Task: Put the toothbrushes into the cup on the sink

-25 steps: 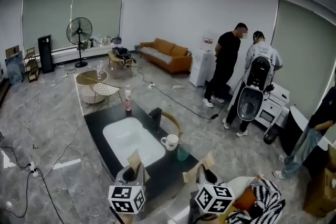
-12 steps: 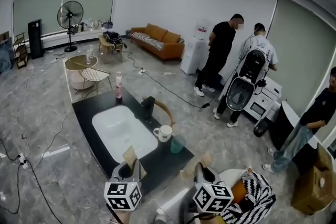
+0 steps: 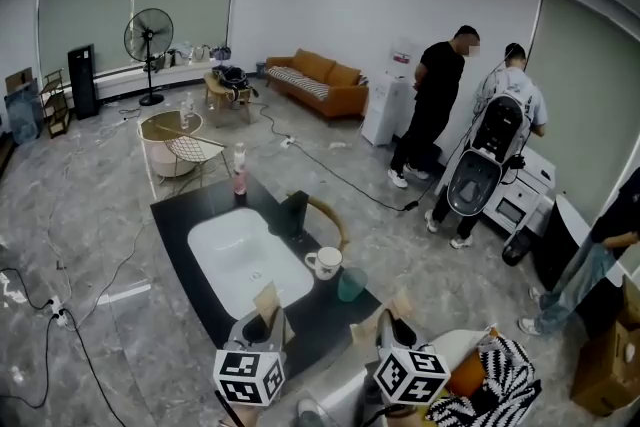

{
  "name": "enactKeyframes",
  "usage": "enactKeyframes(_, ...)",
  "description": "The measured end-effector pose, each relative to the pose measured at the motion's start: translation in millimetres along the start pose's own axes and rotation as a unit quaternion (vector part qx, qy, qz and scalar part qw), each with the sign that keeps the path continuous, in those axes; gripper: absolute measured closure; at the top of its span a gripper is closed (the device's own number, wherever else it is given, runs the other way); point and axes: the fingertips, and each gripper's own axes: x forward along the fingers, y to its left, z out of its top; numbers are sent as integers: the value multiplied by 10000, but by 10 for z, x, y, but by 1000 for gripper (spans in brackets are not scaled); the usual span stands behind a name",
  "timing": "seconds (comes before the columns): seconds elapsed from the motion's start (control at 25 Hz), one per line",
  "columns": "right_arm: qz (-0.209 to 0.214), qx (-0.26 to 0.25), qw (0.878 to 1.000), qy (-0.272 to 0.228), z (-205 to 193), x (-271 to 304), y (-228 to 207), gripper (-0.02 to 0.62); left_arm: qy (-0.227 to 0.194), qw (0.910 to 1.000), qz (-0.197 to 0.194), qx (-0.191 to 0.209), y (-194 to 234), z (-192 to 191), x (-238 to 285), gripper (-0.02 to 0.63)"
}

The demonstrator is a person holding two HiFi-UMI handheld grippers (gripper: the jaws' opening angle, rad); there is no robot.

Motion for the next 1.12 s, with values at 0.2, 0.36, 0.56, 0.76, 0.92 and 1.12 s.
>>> enactKeyframes(0.2,-23,44,10000,-14,40,117,-155,588,35,9999,-91,97,-99,-4,213,558)
enactKeyframes(0.36,-99,65,9999,-18,68,182,-289,588,54,9998,-128,125,-129,-13,356,558)
enactKeyframes(0.56,-115,70,9999,18,63,241,-344,588,88,9999,-90,111,-96,-29,466,558)
enactKeyframes(0.76,-124,68,9999,71,54,329,-386,588,102,9999,-56,82,-45,-28,573,558)
enactKeyframes(0.92,-139,88,9998,80,75,432,-409,588,111,9999,-48,80,-5,-21,657,558)
enactKeyframes(1.12,-140,139,9998,67,106,567,-462,588,166,9998,8,81,48,-51,740,558)
